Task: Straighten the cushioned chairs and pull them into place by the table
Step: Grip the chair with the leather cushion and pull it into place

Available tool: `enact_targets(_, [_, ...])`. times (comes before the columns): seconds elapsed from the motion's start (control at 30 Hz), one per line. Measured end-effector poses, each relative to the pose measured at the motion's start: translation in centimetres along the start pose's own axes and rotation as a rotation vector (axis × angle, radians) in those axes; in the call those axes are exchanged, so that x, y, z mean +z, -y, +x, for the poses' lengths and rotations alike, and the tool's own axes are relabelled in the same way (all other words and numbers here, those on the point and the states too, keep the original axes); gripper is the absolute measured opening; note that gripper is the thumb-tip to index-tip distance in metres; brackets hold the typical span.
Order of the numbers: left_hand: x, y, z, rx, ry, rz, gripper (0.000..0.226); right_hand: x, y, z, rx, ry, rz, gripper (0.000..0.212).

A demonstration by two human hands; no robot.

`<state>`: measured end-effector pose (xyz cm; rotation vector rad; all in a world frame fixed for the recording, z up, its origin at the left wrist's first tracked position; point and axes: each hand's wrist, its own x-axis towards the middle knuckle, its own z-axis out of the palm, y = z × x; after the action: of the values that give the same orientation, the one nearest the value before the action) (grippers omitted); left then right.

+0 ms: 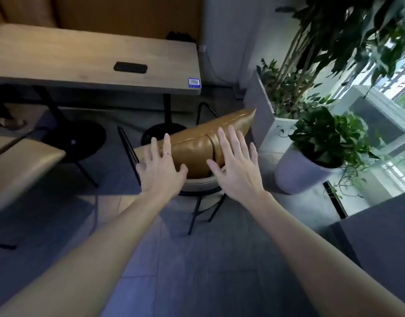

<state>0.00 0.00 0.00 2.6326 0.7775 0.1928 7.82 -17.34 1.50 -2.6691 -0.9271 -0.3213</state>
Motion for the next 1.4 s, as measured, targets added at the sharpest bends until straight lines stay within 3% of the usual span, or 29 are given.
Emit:
enact_targets(0.13, [4.1, -0.2, -0.1, -0.241, 0.041, -0.087, 0.092, 3.6, -2.9, -0.3, 0.093, 0.108, 0.050, 0.082])
enact_targets(0.23, [6.9, -0.2, 0.2, -0.300, 0.039, -0.103, 0.093, 6.5, -4.6, -0.1, 0.152, 0.163, 0.106, 0.084])
enact_targets(0.33, [8.8, -0.4, 0.8, -0.328, -0.052, -0.161, 0.087, 8.8, -6.0, 0.4, 0.228, 0.217, 0.160, 0.086])
enact_targets(0.43, [10.4, -0.5, 1.4, -0.480, -0.219, -0.312, 0.064, 10.7, -7.0, 0.8, 0.311, 0.246, 0.219, 0.088])
enact_targets(0.53, [11.8, -0.1, 2.1, -0.614, -0.230, -0.373, 0.059, 12.3, -7.9, 1.4, 0.386, 0.283, 0.275, 0.090])
enact_targets(0.7, [14.5, 0.4, 3.7, -0.683, -0.107, -0.422, 0.096, 14.4, -9.4, 2.9, 0.486, 0.290, 0.365, 0.094])
enact_targets(0.87, [16.2, 0.0, 5.6, -0.755, -0.014, -0.497, 0.106, 15.8, -11.0, 4.8, 0.682, 0.260, 0.543, 0.102])
enact_targets(1.0, [17.9, -0.3, 6.1, -0.770, -0.010, -0.533, 0.116, 16.6, -12.1, 5.5, 0.714, 0.279, 0.563, 0.103])
enact_targets(1.4, [18.4, -0.6, 6.0, -0.758, -0.130, -0.645, 0.105, 17.3, -12.3, 6.2, 0.818, 0.318, 0.716, 0.108])
